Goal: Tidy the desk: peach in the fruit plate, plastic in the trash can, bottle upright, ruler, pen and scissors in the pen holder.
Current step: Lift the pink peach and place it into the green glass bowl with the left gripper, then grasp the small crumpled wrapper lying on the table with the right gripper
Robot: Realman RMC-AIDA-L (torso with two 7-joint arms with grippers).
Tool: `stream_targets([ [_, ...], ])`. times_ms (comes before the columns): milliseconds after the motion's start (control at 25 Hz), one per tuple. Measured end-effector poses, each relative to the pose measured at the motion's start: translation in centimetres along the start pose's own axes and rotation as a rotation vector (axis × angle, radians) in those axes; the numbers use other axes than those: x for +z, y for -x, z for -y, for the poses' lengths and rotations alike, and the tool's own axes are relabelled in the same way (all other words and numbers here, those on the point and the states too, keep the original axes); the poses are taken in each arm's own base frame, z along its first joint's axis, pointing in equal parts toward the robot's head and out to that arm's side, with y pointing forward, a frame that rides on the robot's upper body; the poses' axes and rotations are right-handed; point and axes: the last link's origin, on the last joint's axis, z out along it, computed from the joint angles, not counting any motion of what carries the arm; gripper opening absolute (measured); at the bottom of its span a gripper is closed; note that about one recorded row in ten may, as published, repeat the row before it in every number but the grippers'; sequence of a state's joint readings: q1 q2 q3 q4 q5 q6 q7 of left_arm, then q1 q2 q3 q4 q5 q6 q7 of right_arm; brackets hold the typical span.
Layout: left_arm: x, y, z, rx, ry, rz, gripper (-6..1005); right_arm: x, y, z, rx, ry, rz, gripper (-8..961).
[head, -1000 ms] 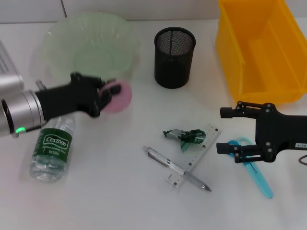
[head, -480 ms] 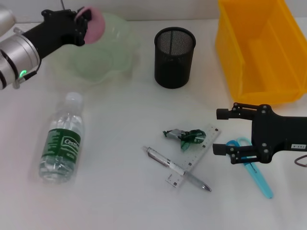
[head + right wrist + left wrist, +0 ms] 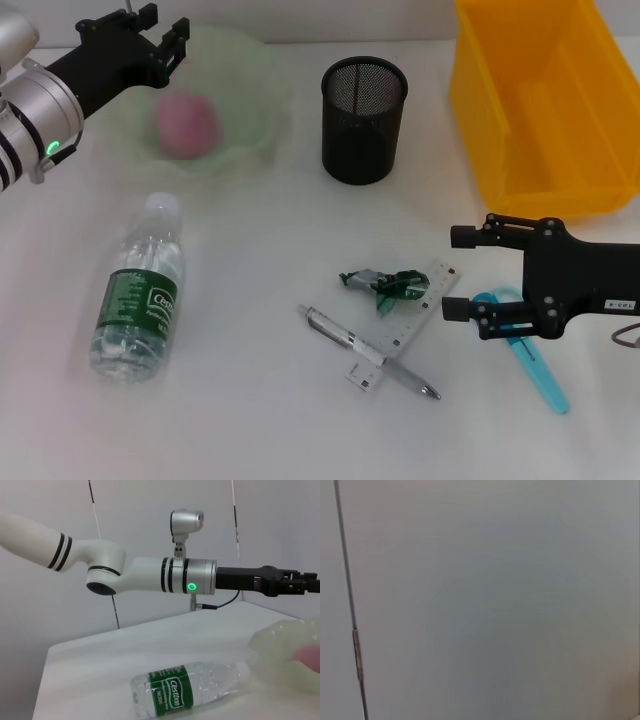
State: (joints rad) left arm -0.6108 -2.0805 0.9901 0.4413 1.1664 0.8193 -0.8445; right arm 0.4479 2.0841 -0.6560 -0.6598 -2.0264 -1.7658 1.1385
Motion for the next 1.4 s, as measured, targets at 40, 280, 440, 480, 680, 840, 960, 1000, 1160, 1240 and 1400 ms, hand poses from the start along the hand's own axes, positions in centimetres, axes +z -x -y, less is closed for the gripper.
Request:
stream_targets([
  [40,0.0,0.0,0.0,0.000,0.000,0.000,220,0.0,0.0,0.0,0.004,-0.001,0.001,833],
  [280,-0.9,-0.2,-0.7,-0.038,0.064,-0.052,453,-0.2,0.6,0.1,0.023,-0.015,0.042,833],
  [440,-3.1,-0.2,-3.0,-0.066,0.234,-0.134,648,-1.4,2.0,0.4,0.101,-0.035,0.089,833],
  [480,-3.6,-0.2,-3.5,-0.065,0.263,-0.148,697,-2.0,2.5,0.7,0.122,-0.051,0.088,833],
  [680,-7.0,1.5,-6.4,-0.043,0.425,-0.161,811,-4.6,5.2,1.1,0.176,-0.106,0.067,832],
  [840,-9.4,3.3,-8.7,0.001,0.563,-0.100,834,-5.6,7.8,1.5,0.221,-0.141,-0.007,832],
  [960,-10.6,3.9,-9.5,0.010,0.627,-0.086,834,-5.3,10.2,1.8,0.234,-0.153,-0.164,832],
  [1000,-10.8,4.1,-9.7,0.008,0.635,-0.083,834,-4.9,10.7,2.0,0.232,-0.157,-0.234,832],
  [1160,-11.4,4.7,-9.7,-0.006,0.627,-0.064,834,-2.1,12.5,2.8,0.205,-0.180,-0.542,832],
  [1240,-11.6,5.0,-9.7,-0.010,0.634,-0.050,834,-0.1,12.9,3.2,0.174,-0.166,-0.675,831],
  [1400,-12.0,5.4,-9.9,-0.009,0.651,-0.025,833,3.7,13.1,3.1,0.070,-0.110,-0.830,830],
])
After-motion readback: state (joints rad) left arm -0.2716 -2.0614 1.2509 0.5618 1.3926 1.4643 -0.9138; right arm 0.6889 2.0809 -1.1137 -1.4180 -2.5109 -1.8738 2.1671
